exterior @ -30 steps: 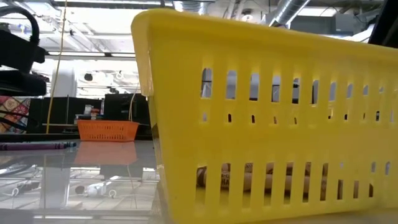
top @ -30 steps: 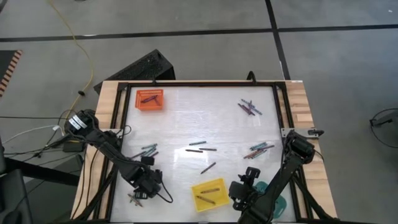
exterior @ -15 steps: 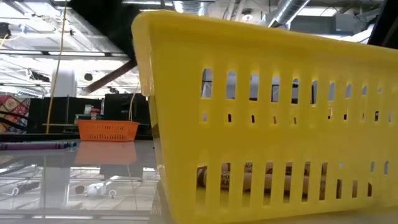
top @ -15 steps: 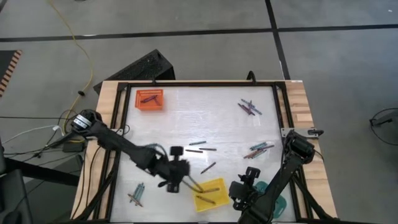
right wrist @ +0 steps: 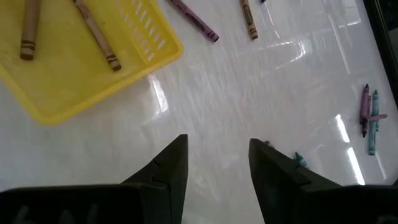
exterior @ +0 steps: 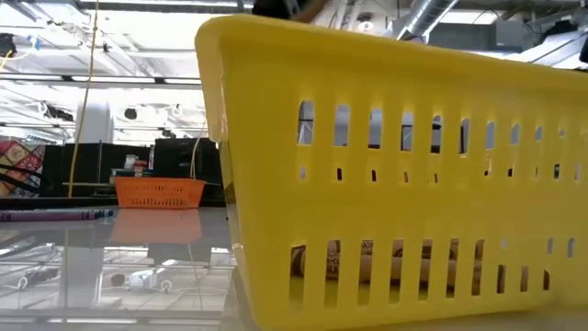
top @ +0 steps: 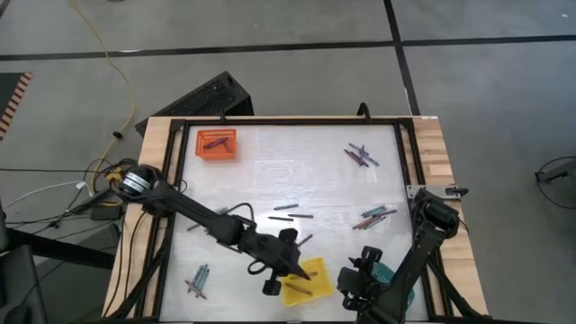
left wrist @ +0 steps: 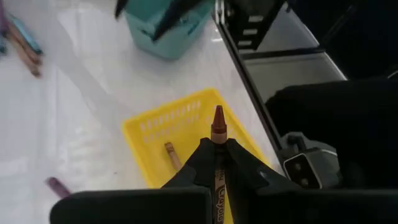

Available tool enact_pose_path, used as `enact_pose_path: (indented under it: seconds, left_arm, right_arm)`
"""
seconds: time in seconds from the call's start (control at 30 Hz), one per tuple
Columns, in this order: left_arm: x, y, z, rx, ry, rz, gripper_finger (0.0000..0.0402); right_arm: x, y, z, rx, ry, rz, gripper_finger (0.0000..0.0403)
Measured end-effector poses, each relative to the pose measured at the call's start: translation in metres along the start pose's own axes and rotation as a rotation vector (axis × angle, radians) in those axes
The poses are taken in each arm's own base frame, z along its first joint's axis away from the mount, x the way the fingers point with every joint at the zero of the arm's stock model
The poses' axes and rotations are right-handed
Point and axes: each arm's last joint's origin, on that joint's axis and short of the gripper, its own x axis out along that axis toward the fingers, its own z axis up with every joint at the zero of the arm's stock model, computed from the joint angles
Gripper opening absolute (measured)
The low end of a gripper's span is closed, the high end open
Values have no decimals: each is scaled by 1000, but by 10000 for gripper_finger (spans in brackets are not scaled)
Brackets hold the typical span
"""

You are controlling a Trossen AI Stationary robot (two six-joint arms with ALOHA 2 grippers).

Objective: Sort crayons
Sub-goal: Put the brown crayon into the yellow bin

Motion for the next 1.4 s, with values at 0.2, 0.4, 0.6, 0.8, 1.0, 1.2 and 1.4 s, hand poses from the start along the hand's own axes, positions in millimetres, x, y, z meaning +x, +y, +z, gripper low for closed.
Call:
enact_pose_path:
  seconds: [0.2, 0.4, 0.6, 0.8, 1.0, 1.2, 1.4]
  left_arm:
    - [20, 9, -15, -16, 54, -4, 0]
    - [25, 12, -17, -19, 50, -22, 9]
    - [25, 11, -11, 0, -2, -67, 14]
    - [33, 13, -15, -16, -11, -86, 15]
    - [34, 13, -16, -17, -2, -88, 16]
    - [34, 13, -17, -17, 1, -88, 16]
    - [34, 13, -16, -16, -2, -89, 16]
  right_arm:
    - [-1, 0, -1, 4, -1, 3, 163]
    - [0, -1, 0, 0, 0, 1, 163]
    - [3, -3, 5, -13, 5, -8, 163]
    - [7, -4, 9, -28, 11, -16, 163]
    - [8, -4, 11, -32, 13, -18, 163]
    - [8, -5, 11, -38, 13, -18, 163]
    - [8, -5, 11, -42, 9, -19, 163]
